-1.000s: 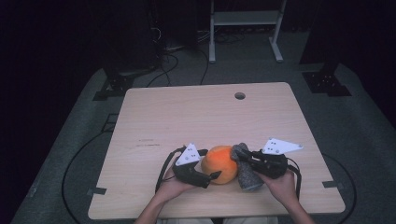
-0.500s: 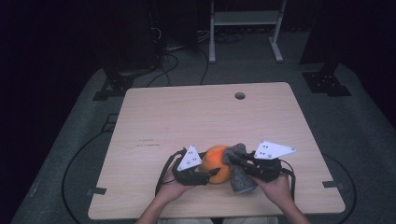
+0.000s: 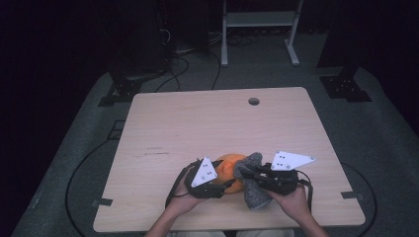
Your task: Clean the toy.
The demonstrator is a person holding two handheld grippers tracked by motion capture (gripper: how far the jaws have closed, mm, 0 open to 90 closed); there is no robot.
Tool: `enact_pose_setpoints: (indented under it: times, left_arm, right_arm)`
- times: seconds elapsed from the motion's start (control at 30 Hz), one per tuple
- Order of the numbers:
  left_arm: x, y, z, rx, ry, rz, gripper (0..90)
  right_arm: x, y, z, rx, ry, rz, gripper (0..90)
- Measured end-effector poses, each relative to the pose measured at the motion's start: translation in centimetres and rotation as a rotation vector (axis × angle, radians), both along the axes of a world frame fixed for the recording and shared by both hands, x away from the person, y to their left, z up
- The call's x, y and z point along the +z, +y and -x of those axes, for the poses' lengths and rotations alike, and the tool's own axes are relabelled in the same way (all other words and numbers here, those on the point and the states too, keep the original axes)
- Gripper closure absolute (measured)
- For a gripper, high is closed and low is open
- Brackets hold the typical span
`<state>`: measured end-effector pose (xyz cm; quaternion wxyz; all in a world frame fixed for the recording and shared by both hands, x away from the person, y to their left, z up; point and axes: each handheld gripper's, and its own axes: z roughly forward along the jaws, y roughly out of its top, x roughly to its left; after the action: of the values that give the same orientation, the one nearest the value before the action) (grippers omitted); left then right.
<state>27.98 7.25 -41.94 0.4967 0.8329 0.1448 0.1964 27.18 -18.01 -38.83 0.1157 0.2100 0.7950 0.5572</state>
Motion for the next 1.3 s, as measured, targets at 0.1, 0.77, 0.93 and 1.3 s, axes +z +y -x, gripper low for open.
enact_pose_setpoints:
  times: [0.1,0.77,0.93,1.3]
  left_arm:
    - [-0.4,0.0,0.3,-0.046,0.012,-0.016,33.5]
    - [-1.1,-0.5,0.6,-0.111,-0.015,-0.053,23.0]
    - [-1.2,-0.9,0.3,-0.072,-0.006,-0.062,11.8]
    - [-1.4,-0.1,0.3,-0.086,-0.006,-0.052,25.9]
  right_arm:
    - [-0.1,0.5,0.0,0.005,-0.003,0.025,81.2]
    - [-1.1,-2.5,-1.7,-0.128,0.068,0.055,81.3]
    - [-0.4,-0.6,-0.7,-0.031,0.041,0.040,81.2]
    - [-2.3,-3.5,-2.8,-0.146,0.146,0.013,81.3]
